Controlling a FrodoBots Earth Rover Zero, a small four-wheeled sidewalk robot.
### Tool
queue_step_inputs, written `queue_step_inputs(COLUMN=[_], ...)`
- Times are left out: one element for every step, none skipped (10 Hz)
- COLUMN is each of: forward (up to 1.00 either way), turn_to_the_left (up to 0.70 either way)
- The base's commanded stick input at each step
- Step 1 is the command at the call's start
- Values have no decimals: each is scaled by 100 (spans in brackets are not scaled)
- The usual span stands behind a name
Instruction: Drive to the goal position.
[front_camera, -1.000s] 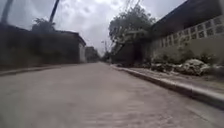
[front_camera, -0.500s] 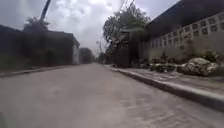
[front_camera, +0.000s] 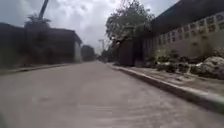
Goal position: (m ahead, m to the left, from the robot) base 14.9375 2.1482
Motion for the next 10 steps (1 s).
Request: queue_step_inputs(forward=[100,100,100,100,100,100,100,100,100,100], turn_to_the_left=[0,0,0,0,0,0,0,-30,-37,-37])
